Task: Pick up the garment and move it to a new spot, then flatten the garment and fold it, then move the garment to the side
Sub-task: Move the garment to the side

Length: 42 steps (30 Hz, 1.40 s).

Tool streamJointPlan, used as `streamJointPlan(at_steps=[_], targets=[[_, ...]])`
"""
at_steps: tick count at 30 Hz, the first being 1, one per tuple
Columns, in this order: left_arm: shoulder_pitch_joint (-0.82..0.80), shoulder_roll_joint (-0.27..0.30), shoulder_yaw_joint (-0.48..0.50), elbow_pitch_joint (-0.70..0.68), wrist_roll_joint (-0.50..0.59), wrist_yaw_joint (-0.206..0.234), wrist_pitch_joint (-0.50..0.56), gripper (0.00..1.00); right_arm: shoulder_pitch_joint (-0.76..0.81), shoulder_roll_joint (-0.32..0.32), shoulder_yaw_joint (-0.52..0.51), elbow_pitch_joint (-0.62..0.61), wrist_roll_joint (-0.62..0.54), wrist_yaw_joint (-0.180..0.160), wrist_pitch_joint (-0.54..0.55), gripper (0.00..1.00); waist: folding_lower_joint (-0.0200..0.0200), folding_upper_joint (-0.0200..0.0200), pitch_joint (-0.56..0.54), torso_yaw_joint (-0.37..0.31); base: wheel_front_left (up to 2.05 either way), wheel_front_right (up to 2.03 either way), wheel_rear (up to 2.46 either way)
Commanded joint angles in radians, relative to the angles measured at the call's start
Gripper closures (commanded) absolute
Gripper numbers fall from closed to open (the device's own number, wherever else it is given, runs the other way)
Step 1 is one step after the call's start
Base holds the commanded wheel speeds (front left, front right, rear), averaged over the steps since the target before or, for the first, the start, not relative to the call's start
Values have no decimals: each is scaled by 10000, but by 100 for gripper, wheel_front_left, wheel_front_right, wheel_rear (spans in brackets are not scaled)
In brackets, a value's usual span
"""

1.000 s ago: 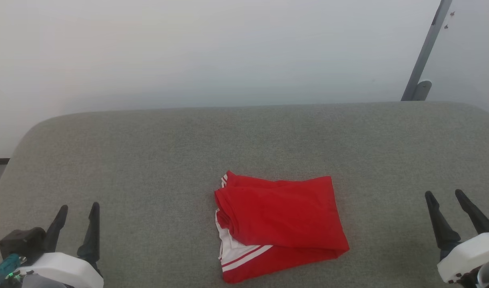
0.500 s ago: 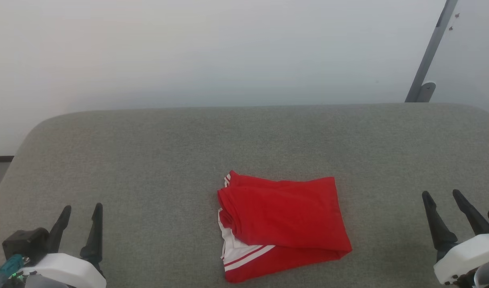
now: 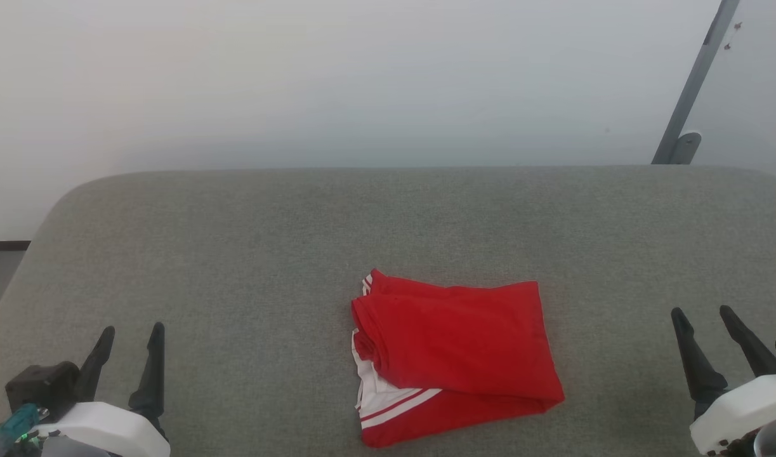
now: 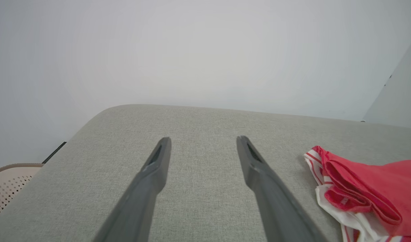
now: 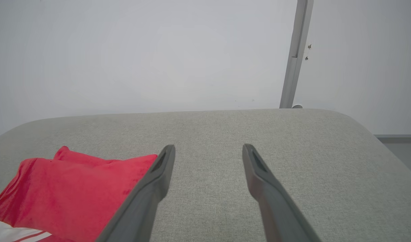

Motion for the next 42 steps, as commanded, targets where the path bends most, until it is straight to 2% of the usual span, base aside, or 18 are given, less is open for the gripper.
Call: streamJointPlan(at_steps=[1,10,16,29,41,42], targets=[[-28,21,1,3,11,-52,-47,0,26,-12,5,10,21,-5,-44,0,0,0,2,22,0,0,0],[-154,3,-46,-86,-17,-17,-2,0,-202,-36,518,235,301,-5,503,0,0,0,132,313,0,0,0],[-322,-153,-310,-109,61,-66,112,0,-708,-164,1267,640,699,-5,1615,0,0,0,384,910,0,0,0],[-1101,-622,-782,73,324,-256,128,0,-1701,-662,1647,1843,1227,-4,3753,0,0,0,1305,2142,0,0,0],[-1576,-1043,-906,497,453,-446,16,0,-2738,-795,2138,3320,1496,-5,6188,0,0,0,1919,2624,0,0,0],[-1606,-1073,-915,532,461,-464,14,0,-2793,-835,2258,3391,1529,-5,6334,88,0,0,1935,2633,0,0,0]])
